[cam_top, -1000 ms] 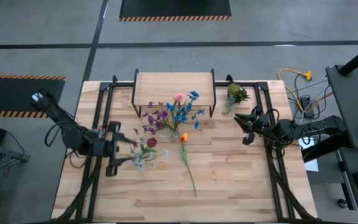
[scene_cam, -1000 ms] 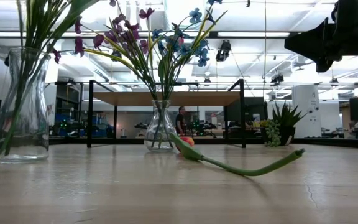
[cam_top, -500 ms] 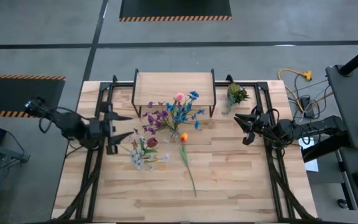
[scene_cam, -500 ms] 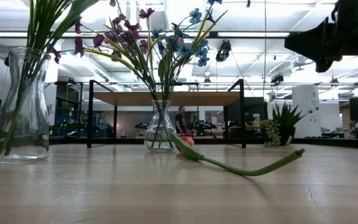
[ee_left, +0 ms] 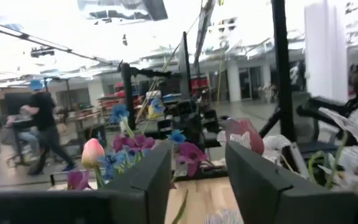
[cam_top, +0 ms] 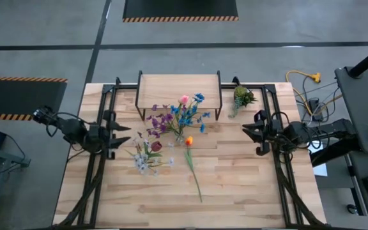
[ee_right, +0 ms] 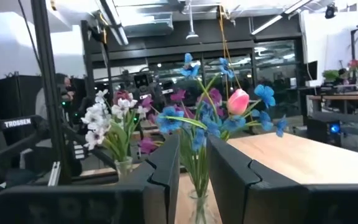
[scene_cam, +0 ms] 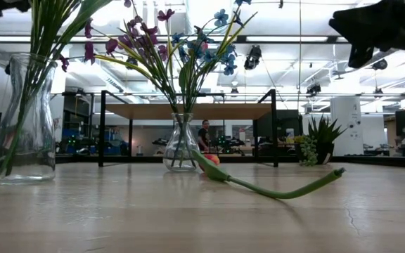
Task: Pick and place flowers into a vace then onto a shelf
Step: Put the yellow flower into the right transparent vase
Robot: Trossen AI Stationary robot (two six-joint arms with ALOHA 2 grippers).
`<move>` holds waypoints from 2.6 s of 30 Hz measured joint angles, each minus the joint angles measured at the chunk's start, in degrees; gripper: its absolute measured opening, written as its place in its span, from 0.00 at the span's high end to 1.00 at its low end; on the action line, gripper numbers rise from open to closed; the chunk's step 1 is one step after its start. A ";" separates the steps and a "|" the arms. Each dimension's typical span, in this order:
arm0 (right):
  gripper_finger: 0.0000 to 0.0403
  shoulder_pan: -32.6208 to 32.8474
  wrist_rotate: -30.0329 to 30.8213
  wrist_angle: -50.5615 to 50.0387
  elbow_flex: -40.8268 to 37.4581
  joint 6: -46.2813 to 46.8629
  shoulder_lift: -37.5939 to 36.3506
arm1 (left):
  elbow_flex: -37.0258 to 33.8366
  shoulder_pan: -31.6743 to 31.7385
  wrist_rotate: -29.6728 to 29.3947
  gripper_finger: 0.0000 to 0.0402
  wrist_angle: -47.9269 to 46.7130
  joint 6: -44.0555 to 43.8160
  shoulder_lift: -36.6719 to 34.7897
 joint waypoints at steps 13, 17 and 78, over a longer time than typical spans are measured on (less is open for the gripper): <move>0.65 -0.01 0.55 1.32 0.00 -0.77 0.04 | -5.31 0.26 1.87 0.99 -1.13 5.05 -15.24; 0.61 0.00 0.59 1.95 0.00 -0.90 0.64 | -5.15 2.00 -2.20 1.00 1.33 5.52 -11.42; 0.56 13.27 24.52 -24.46 41.90 39.34 69.85 | -6.72 20.50 19.43 1.00 -11.05 -6.01 -14.14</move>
